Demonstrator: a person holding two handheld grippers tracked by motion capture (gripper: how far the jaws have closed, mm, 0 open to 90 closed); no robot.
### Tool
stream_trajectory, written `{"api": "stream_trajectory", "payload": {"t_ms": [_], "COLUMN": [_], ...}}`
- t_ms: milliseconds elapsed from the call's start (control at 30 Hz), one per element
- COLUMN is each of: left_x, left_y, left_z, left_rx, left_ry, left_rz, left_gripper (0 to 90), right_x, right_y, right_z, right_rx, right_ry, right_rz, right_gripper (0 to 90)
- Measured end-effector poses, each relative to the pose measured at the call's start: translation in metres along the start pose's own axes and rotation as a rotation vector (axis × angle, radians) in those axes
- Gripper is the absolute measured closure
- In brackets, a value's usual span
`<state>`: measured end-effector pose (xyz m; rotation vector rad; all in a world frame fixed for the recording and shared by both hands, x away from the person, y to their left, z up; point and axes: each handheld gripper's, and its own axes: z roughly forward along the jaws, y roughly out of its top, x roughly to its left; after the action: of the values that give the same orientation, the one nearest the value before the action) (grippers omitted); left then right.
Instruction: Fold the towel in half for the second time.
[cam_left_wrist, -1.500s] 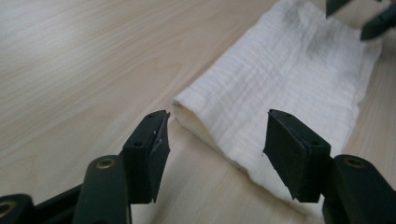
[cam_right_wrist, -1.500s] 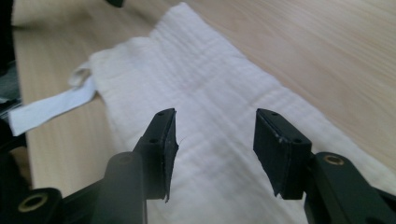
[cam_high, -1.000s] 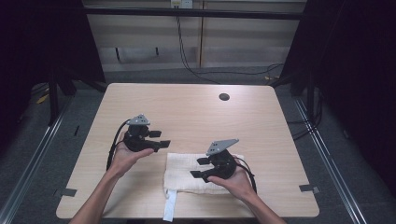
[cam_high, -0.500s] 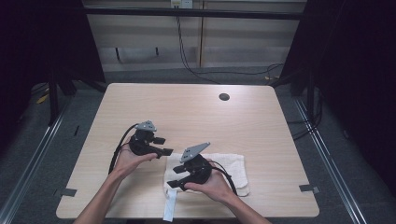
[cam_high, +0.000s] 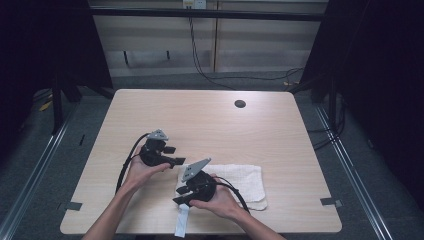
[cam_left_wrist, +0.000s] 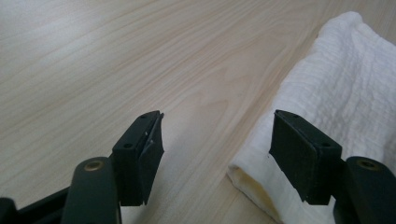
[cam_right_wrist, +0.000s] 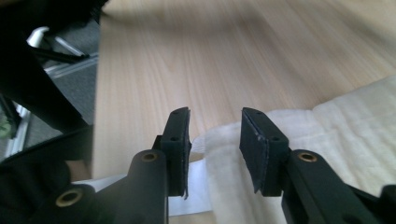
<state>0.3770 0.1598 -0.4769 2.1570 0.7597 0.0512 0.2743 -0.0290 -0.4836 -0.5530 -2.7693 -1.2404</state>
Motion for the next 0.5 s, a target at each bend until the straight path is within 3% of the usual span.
{"api": "stream_trajectory", "payload": {"t_ms": [200,500], "left_x": [0.001,0.003], "left_y": [-0.003,-0.006], "left_z": [0.000,-0.004], "left_rx": [0.023,0.018], "left_ry": [0.032,0.039], "left_rz": [0.015,0.002], "left_gripper": [33.9,32.3], "right_x": [0.001,0.009], "right_y": [-0.007,-0.008], "right_z": [0.012,0.012], "right_rx": [0.047,0.069], "right_ry": [-0.001,-0.049], "right_rz": [-0.006,-0.077], "right_gripper": [57.0,58.2]}}
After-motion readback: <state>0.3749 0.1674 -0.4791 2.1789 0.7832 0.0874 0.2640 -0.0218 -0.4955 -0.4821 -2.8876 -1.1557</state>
